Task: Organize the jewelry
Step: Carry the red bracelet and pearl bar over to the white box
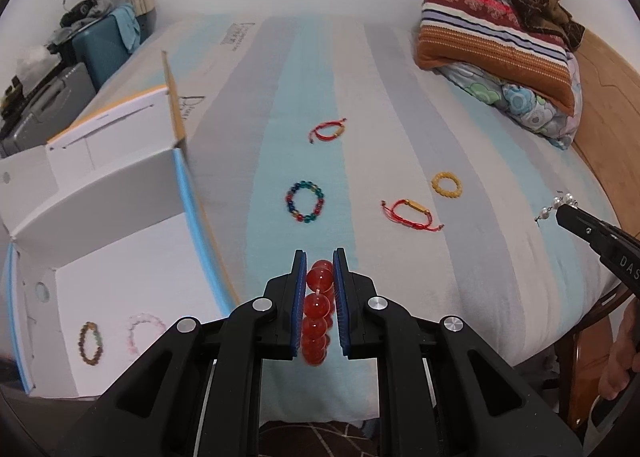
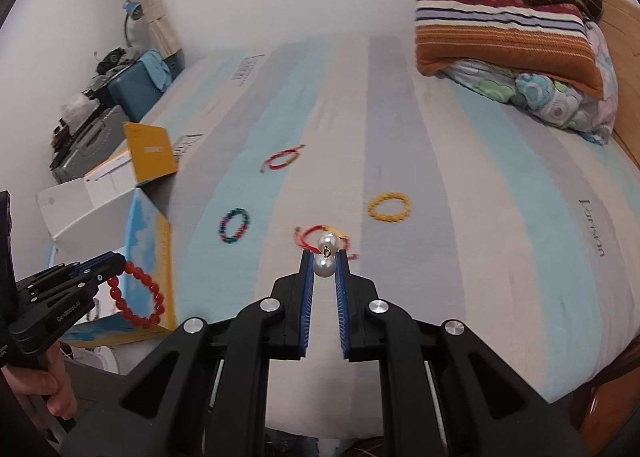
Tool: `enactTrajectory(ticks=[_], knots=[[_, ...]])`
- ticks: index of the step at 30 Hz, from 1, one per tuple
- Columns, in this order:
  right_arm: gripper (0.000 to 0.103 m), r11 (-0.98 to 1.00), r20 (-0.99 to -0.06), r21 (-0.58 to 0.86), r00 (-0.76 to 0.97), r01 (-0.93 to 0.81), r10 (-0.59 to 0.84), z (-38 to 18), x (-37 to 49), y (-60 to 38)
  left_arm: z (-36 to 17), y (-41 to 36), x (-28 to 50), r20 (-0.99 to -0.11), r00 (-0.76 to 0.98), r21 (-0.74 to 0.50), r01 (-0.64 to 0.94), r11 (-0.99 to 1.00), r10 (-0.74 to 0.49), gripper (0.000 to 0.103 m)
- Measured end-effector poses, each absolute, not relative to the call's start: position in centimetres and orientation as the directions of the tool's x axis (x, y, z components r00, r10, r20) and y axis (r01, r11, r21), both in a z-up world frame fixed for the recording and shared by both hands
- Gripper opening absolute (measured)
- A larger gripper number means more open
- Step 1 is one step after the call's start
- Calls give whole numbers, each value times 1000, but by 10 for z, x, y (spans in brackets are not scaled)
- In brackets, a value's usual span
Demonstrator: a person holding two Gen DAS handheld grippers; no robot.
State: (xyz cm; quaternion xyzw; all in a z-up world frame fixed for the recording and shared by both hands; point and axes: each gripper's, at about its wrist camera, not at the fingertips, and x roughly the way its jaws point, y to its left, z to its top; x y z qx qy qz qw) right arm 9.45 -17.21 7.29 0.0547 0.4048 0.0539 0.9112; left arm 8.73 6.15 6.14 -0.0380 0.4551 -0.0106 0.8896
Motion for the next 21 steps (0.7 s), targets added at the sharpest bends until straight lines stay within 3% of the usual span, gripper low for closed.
enactTrajectory(ticks=[11, 21], knots=[[10, 965, -693, 153, 673, -213, 259, 88, 95, -76, 94, 137, 54, -765, 643, -48, -115, 992, 37, 13], [10, 904, -669, 138, 635, -403, 386, 98, 87, 37, 84, 220, 18, -773, 619, -27, -252, 967, 140, 13]])
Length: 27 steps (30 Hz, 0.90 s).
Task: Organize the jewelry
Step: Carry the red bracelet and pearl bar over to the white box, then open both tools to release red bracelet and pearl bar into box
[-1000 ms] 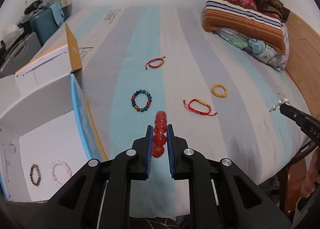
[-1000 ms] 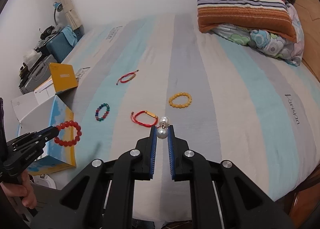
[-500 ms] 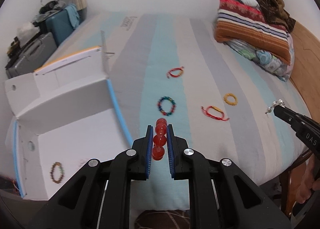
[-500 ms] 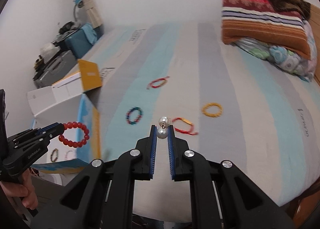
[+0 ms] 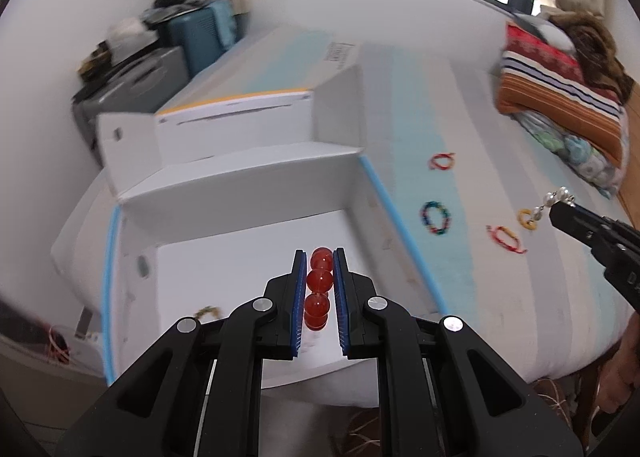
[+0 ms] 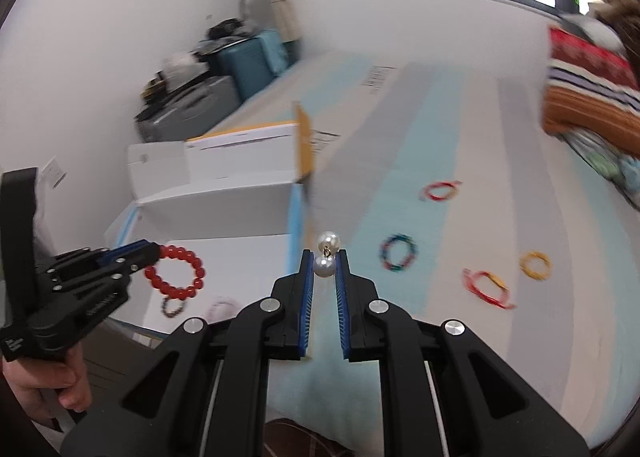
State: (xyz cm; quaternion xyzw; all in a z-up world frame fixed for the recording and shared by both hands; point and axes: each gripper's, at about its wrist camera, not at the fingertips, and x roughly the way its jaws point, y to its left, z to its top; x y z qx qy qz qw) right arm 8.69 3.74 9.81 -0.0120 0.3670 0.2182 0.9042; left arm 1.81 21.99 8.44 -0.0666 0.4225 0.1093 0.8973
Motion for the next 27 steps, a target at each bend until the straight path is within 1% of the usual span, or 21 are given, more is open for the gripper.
enactTrajectory(ticks=[4, 10, 21, 27], knots=[[10, 878, -674, 152, 602, -455, 428, 95, 82, 76, 77, 250, 4, -780, 603, -20, -295, 955, 170, 13], [10, 847, -728, 176, 513, -502, 455, 73, 89, 126, 53, 288, -8, -807, 562, -37, -355, 934, 181, 13], [10, 837, -835, 166, 376, -522, 401, 12, 115, 181, 4, 318, 3, -857, 493, -64, -388, 919, 148, 13], [10, 837, -868, 163, 328, -523, 374, -19, 127, 193, -21, 324, 9, -878, 460, -68, -393, 917, 132, 13]])
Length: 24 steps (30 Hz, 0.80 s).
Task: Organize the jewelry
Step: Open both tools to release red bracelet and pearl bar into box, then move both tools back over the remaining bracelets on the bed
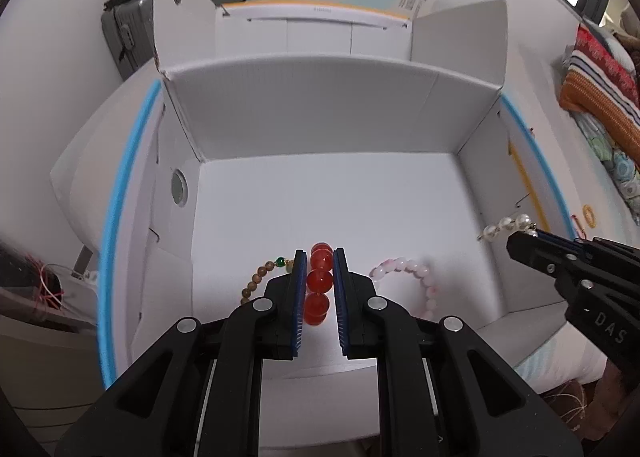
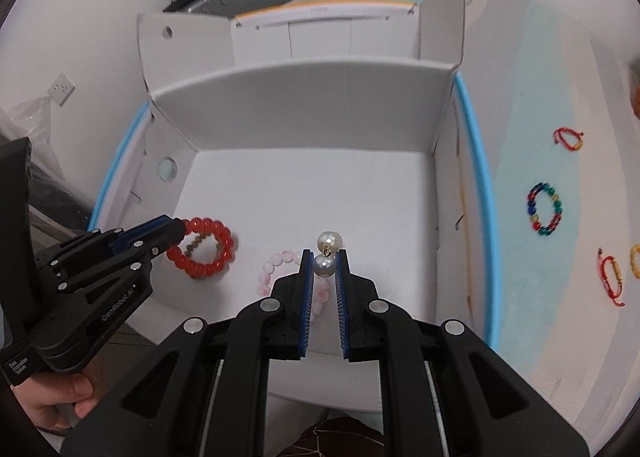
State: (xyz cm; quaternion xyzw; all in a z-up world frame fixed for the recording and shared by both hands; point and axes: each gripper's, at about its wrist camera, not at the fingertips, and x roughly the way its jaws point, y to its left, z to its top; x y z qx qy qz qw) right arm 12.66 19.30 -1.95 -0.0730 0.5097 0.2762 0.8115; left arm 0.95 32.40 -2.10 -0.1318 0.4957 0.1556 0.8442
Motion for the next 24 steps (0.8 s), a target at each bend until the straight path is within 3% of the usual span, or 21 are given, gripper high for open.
enactTrajectory(ticks=[10, 11, 12, 13, 14, 15, 16, 18, 24], knots=[[13, 830, -887, 162, 291, -533, 360, -50, 130, 201, -36, 329, 15, -890, 427, -32, -407, 913, 159, 15], [13, 827, -886, 161, 290, -538, 361, -49, 129, 201, -35, 330, 15, -888, 426, -22, -421, 907, 176, 18], [21, 823, -883, 165, 291, -543, 369, -48, 128, 200, -33, 330, 15, -884, 426, -12, -430, 903, 192, 33], [39, 822, -877, 170, 297, -543, 377, -44, 126, 197, -30, 328, 14, -878, 435, -8, -433, 901, 201, 41], [49, 827, -868, 169, 318, -536, 383, -39, 124, 193, -25, 327, 13, -869, 446, -1, -439, 898, 217, 54], [60, 831, -854, 167, 344, -530, 391, -33, 122, 188, -20, 326, 13, -859, 457, 6, -443, 896, 232, 60], [62, 829, -843, 172, 356, -532, 404, -28, 120, 184, -16, 324, 12, -850, 469, 10, -443, 896, 241, 62], [70, 825, -825, 185, 372, -534, 426, -17, 118, 173, -7, 320, 12, -837, 487, 5, -448, 894, 248, 78], [86, 863, -774, 133, 493, -487, 397, 13, 115, 128, 25, 297, 14, -784, 562, -8, -433, 901, 263, 96]])
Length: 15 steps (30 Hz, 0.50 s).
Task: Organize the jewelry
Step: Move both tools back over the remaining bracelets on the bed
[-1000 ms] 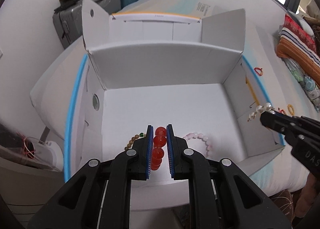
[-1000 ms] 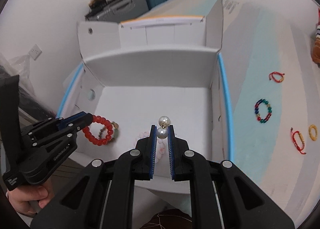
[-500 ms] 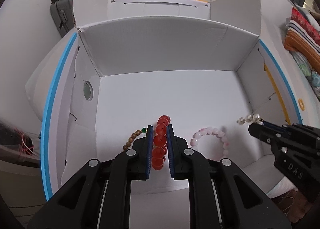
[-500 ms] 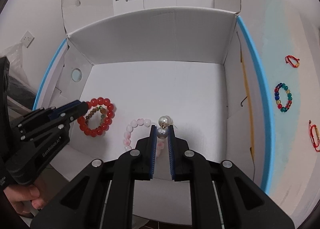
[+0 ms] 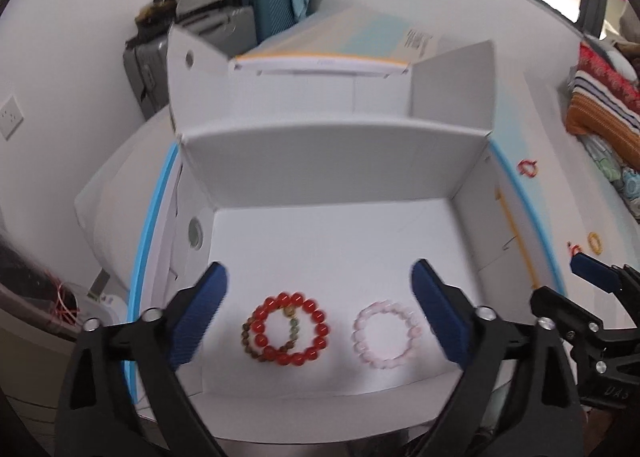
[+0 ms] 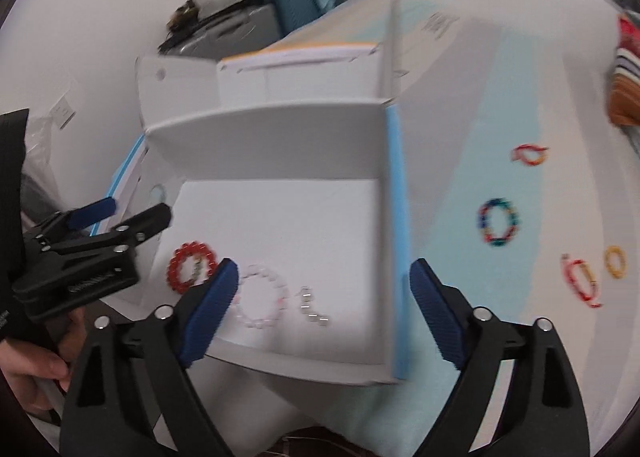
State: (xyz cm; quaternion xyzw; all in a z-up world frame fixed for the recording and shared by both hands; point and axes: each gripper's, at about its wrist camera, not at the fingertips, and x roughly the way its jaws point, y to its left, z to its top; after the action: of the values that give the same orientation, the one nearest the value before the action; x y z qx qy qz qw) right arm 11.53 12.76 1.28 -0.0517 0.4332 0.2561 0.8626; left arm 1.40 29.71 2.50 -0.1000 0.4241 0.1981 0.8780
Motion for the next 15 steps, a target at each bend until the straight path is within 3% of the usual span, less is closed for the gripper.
enactTrajectory(ticks=[7, 15], knots=[[96, 911, -746, 121, 569, -395, 346, 29, 119, 68, 44, 264, 29, -764, 607, -42, -384, 922, 218, 98], [96, 950, -746, 100, 609, -295, 267, 32, 125, 1, 54, 215, 44, -751, 639, -57, -311, 949, 164, 97]])
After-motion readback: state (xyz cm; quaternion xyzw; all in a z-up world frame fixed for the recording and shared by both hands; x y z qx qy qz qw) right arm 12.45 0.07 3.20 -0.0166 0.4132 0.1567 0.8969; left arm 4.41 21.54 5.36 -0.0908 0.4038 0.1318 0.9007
